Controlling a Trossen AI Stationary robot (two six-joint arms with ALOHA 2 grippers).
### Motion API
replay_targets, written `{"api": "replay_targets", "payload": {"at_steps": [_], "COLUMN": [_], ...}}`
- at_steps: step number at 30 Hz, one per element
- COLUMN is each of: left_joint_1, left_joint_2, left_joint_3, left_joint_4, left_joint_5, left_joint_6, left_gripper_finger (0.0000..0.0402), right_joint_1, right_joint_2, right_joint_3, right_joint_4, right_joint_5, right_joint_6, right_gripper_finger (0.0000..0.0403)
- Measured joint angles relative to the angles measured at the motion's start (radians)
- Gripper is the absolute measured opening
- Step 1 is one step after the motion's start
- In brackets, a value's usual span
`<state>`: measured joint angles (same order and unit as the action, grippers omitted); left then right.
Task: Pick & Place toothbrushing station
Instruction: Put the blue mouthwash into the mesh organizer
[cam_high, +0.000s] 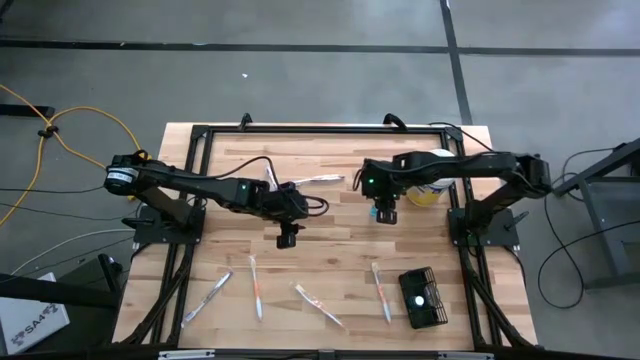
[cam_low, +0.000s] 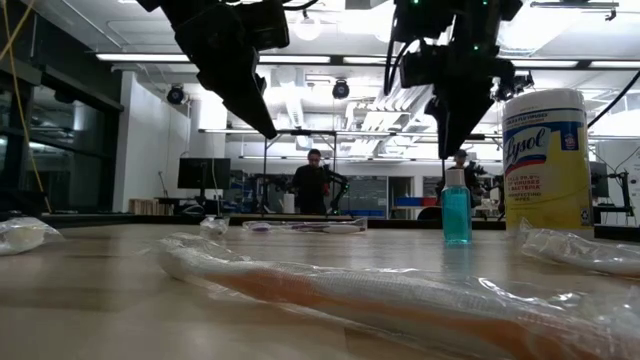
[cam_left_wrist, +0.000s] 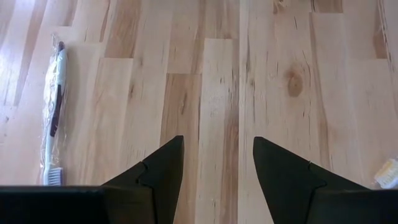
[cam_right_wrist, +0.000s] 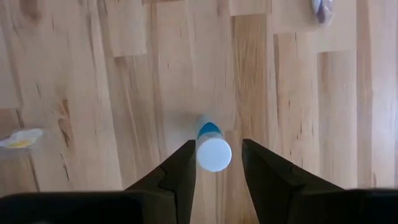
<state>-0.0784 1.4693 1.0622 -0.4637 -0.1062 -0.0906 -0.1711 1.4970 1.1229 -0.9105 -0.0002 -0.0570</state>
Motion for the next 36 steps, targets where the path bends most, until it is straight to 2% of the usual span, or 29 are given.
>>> {"api": "replay_targets", "payload": {"at_steps": [7,15,21,36], "left_joint_1": [0.0,0.0,0.0,0.0], "left_joint_2": [0.0,0.0,0.0,0.0], "left_joint_3": [0.0,0.0,0.0,0.001], "left_joint_4": [0.0,0.0,0.0,0.0], "left_joint_5": [0.0,0.0,0.0,0.0], "left_joint_6": [0.0,0.0,0.001,0.001], "left_gripper_finger": [0.0185,0.0185,0.0185,0.0185], "right_joint_1": [-0.002,-0.02,-0.019,-0.019], "right_joint_2": [0.013,0.013,0.013,0.013], "right_joint_3": [0.0,0.0,0.0,0.0], "right_joint_4": [0.001,-0.033,-0.028,-0.025], "right_joint_5": [0.025,0.016,-0.03,-0.026], "right_joint_6": [0.008,0.062,0.083,0.087], "right_gripper_finger": [0.0121,0.0121,0.0121,0.0121]}}
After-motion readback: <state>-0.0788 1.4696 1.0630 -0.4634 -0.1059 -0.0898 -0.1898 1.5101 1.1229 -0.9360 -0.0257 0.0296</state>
